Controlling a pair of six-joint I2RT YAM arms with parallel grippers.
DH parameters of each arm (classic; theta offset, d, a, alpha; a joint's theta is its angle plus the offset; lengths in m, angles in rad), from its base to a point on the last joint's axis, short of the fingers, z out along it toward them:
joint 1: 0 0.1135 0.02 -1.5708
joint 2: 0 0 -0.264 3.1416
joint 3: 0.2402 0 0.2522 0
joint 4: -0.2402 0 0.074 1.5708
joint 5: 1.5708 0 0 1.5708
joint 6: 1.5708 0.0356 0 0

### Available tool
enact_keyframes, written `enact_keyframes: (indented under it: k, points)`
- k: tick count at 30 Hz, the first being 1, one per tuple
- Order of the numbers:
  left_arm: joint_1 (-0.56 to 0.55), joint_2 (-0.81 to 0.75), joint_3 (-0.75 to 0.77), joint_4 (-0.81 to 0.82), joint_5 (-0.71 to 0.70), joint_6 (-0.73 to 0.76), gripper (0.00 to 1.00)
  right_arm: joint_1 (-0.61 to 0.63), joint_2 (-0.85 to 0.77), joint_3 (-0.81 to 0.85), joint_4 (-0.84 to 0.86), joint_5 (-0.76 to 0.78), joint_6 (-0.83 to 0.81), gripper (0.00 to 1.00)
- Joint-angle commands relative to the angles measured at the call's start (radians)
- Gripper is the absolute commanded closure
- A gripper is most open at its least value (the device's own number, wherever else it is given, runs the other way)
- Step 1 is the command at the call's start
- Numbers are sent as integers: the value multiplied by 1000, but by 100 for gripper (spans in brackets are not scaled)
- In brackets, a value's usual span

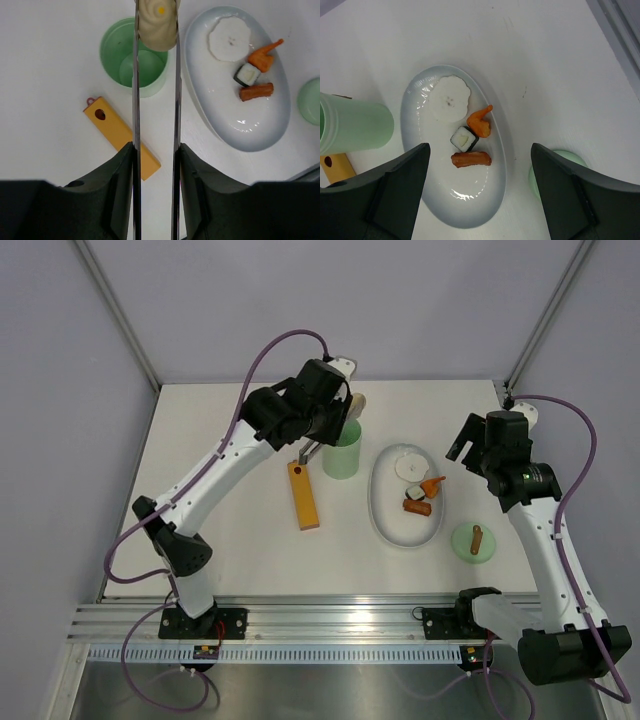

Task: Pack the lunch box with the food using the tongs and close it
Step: Pick up the fake food from the plate, then place the fake food in the packing box.

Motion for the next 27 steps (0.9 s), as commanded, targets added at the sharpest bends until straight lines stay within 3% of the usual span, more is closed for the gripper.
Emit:
enact_keyframes:
  k: [1,14,27]
  points:
    - [32,-7,20,17,11,-13,60,-3,-19,26,-1,-14,8,10]
    - [100,35,-99,80,28,-65,57,-3,-25,16,-2,-16,12,10]
    - [100,41,-148,91,23,-79,41,-2,-22,2,5,-17,14,10]
